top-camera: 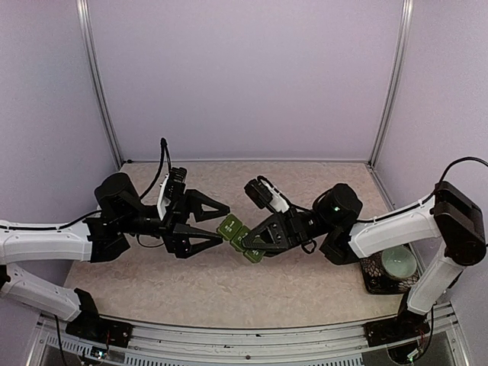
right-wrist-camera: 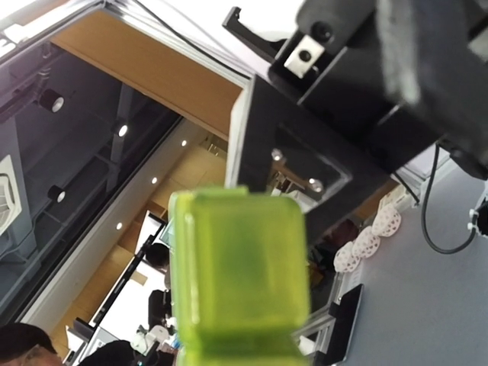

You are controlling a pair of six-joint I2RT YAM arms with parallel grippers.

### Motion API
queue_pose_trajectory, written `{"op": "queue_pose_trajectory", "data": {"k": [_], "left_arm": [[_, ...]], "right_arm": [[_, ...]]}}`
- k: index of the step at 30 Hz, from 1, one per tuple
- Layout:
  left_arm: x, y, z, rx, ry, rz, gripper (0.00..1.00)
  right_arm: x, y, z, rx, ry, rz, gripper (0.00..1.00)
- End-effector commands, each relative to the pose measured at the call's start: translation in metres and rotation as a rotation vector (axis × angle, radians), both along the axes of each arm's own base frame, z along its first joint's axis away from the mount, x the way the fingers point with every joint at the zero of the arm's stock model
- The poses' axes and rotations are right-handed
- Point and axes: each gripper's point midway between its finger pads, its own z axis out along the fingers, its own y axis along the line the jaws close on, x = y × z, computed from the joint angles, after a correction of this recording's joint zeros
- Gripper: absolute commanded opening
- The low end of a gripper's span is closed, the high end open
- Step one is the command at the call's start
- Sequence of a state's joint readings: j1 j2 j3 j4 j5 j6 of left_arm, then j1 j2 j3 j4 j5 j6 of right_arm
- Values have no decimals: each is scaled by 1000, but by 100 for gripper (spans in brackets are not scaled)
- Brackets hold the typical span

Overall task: Sort the pills into containers
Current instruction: Open the lid of the pill container.

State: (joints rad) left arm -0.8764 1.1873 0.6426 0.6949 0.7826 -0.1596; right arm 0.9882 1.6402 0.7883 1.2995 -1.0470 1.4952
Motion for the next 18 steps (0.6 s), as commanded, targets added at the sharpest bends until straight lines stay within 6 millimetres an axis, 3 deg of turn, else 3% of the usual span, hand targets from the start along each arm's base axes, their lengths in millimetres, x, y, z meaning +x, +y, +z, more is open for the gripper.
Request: {"op": "queue_pose_trajectory", "data": {"k": [1,18], "left_arm": [[-9,0,16,-23,-96,-58,74],[-28,-5,24,-46,-199,-182,54]], "right_arm": [[-10,2,-7,-24,15,59,0],[-14,2,-9,-16,58,96,0]]}}
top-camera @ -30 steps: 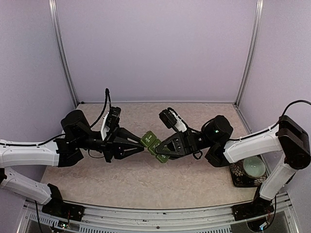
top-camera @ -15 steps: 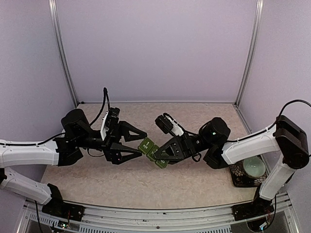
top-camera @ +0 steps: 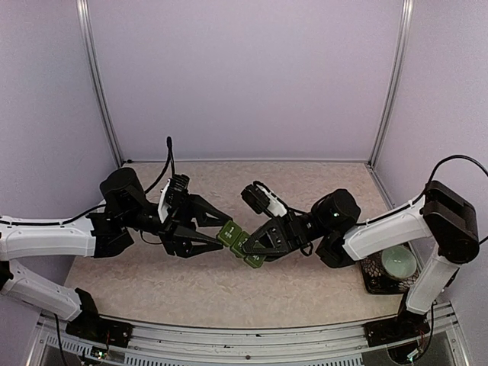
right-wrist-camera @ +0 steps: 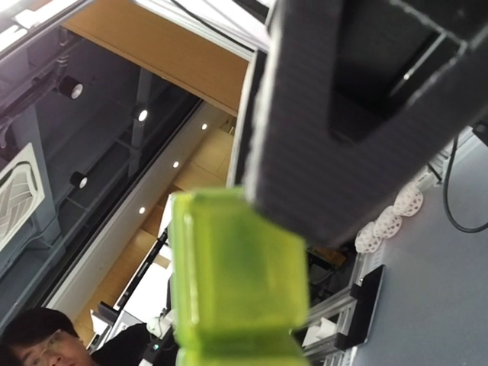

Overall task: Sort the pills into containers
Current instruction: Open the lid of the pill container.

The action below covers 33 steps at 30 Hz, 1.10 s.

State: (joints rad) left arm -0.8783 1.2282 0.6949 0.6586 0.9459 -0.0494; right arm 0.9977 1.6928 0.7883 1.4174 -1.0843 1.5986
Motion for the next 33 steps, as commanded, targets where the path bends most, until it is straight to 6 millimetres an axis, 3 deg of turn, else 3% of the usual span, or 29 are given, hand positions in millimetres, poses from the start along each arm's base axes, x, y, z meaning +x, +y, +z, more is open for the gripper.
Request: {"op": "queue_pose_trajectory", "data": {"k": [1,3,11,17,18,24,27,33], "left_arm": [[-7,-1,26,-65,-86,-30,53],[-7,-1,26,-65,-88,-31,53],[-6,-6,26,-62,-80,-8,34],[1,-8,28,-63,-40,35,27],[3,-8,29,-65,-30,46,29],[0,-2,28,-84,-9,77,79],[2,1,27,-79,4,108,87],[15,1,24,-39,37,185,87]], "right_arm": [[-5,2,-4,-11,22,31,0],[-5,3,-5,-15,26,32,0],[-3,5,-5,-19,38,26,0],[-2,6,-8,-33,34,26,0],[-3,6,-9,-36,33,26,0],[-3,6,-7,-33,25,26,0],[-3,7,-11,-49,20,27,0],[-2,10,-14,-75,-2,26,0]]}}
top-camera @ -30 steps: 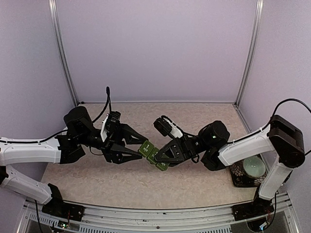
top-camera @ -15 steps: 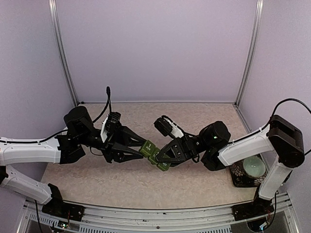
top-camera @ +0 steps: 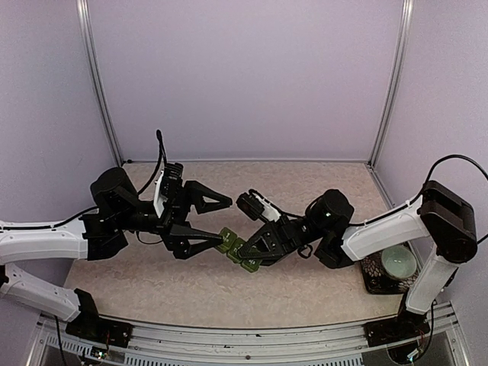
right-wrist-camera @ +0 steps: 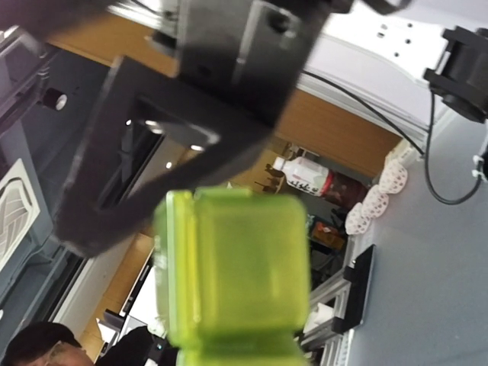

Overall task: Sort the pills into containers
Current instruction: Open the lid of the pill container.

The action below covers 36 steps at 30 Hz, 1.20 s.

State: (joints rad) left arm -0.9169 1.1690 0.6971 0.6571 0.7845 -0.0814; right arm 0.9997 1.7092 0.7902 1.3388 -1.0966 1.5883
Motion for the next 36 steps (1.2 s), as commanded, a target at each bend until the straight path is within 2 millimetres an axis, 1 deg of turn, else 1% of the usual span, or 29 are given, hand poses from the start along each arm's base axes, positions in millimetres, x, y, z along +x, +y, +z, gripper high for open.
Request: {"op": "queue_pose_trajectory", "data": {"k": [1,5,7,8,14,20,24,27,36], "left_arm": [[11,1,0,23,30,76,87],[7,8,-3,47,35,80,91],[4,11,-6,69,37,80,98],[3,12,-8,83,37,84,99],[2,19,-23,164,30,130,99],[0,21,-29,183,32,164,99],[3,18,-33,212,38,174,99],[6,16,-40,243,46,187,99],[22,12,-39,244,52,265,99]], "right_arm": [[-4,3,3,0,-42,16,0],[-4,3,3,-14,-54,15,0],[-4,3,1,-27,-62,14,0],[-4,3,1,-32,-63,14,0],[-3,1,4,-42,-67,21,0],[-2,-1,7,-45,-70,26,0],[-2,-1,9,-46,-74,27,0],[-2,-2,12,-43,-79,23,0],[-4,-2,8,-70,-90,32,0]]}}
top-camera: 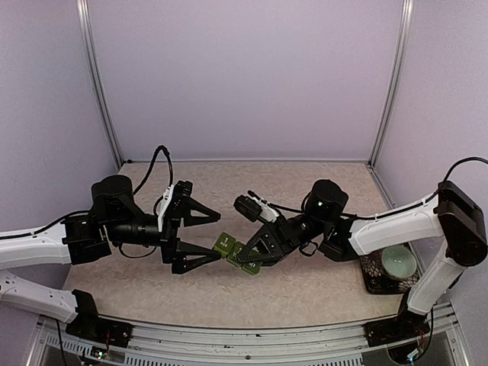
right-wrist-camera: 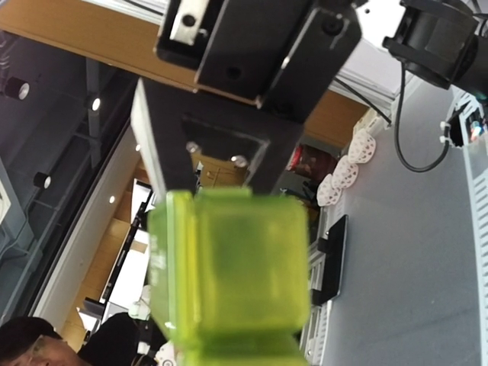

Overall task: Sort the pills into containers
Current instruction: Open the lid of the pill container.

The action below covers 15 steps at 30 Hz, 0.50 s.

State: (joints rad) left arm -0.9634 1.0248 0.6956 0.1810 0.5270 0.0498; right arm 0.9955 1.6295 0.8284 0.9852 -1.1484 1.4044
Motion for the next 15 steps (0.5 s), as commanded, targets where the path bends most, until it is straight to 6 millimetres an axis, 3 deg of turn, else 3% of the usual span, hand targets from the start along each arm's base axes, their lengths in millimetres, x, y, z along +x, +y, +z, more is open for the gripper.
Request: {"op": "queue_pose_trajectory", "data": {"k": [1,15], "left_arm": [[11,-4,13,-17,-22,53,99],[22,-11,9,-13,29,81,98]], "right_arm": [[-3,-2,16,31,-54,13,0],[-3,-1,3,-17,-99,8,0]]}}
